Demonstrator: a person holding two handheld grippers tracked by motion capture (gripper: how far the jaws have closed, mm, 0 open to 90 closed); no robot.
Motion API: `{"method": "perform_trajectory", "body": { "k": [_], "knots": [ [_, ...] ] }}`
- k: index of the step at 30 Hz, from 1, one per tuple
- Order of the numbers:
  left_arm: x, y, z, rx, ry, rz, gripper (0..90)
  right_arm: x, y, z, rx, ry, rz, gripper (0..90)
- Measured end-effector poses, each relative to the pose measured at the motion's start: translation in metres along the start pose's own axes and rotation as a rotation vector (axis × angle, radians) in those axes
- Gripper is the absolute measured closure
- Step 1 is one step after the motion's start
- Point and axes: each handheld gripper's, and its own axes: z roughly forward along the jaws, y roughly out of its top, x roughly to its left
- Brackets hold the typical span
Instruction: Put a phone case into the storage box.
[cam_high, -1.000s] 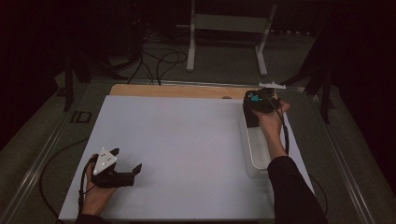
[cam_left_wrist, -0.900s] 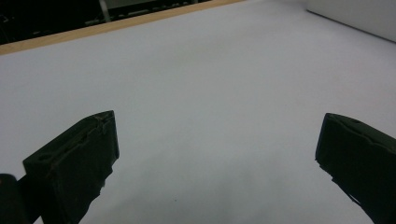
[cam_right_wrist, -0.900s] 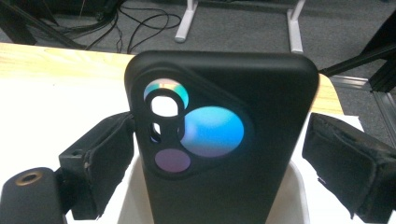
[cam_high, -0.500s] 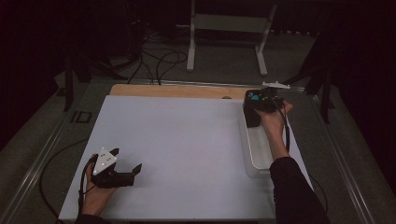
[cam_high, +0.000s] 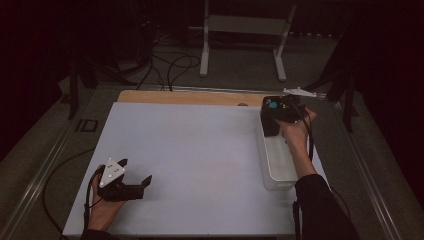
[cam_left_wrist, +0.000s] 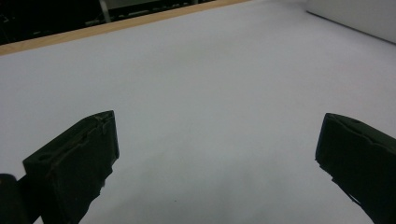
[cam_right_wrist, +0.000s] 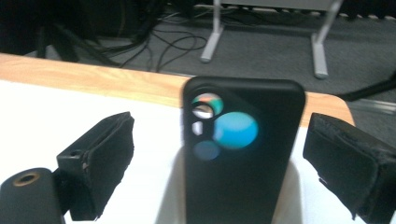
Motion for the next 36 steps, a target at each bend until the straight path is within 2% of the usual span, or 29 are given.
{"method": "perform_trajectory", "body": {
  "k": [5, 8, 9, 13, 15, 17, 22, 26, 31, 33, 36],
  "knots": [
    [0.000, 0.000, -0.001, -0.005, -0.001, -0.003, 0.0, 0.010, -0.005, -0.015, -0.010, 0.048, -0.052, 8.8],
    [0.001, 0.000, -0.001, -0.010, -0.001, -0.006, 0.0, 0.014, -0.008, -0.022, -0.021, 0.075, -0.060, 8.8],
    [0.001, 0.001, -0.002, -0.015, -0.001, -0.011, 0.0, 0.017, -0.012, -0.032, -0.040, 0.107, -0.071, 8.8],
    [0.002, 0.001, -0.003, -0.023, -0.003, -0.018, 0.0, 0.022, -0.018, -0.042, -0.051, 0.135, -0.089, 8.8],
    [0.002, 0.002, -0.004, -0.032, -0.007, -0.026, 0.0, 0.027, -0.026, -0.052, -0.064, 0.165, -0.094, 8.8],
    [0.003, 0.003, -0.005, -0.037, -0.009, -0.028, 0.0, 0.031, -0.033, -0.057, -0.068, 0.170, -0.112, 8.8],
    [0.003, 0.004, -0.007, -0.049, -0.012, -0.032, 0.0, 0.035, -0.047, -0.069, -0.087, 0.193, -0.115, 8.8],
    [0.003, 0.005, -0.008, -0.058, -0.017, -0.037, 0.0, 0.038, -0.060, -0.082, -0.113, 0.232, -0.097, 8.9],
    [0.004, 0.007, -0.011, -0.076, -0.019, -0.054, 0.0, 0.040, -0.073, -0.092, -0.121, 0.261, -0.083, 8.8],
    [0.005, 0.008, -0.013, -0.086, -0.020, -0.053, 0.0, 0.041, -0.083, -0.101, -0.149, 0.284, -0.073, 8.9],
    [0.006, 0.009, -0.016, -0.098, -0.020, -0.060, 0.0, 0.043, -0.095, -0.104, -0.141, 0.292, -0.082, 8.9]
  ]
}}
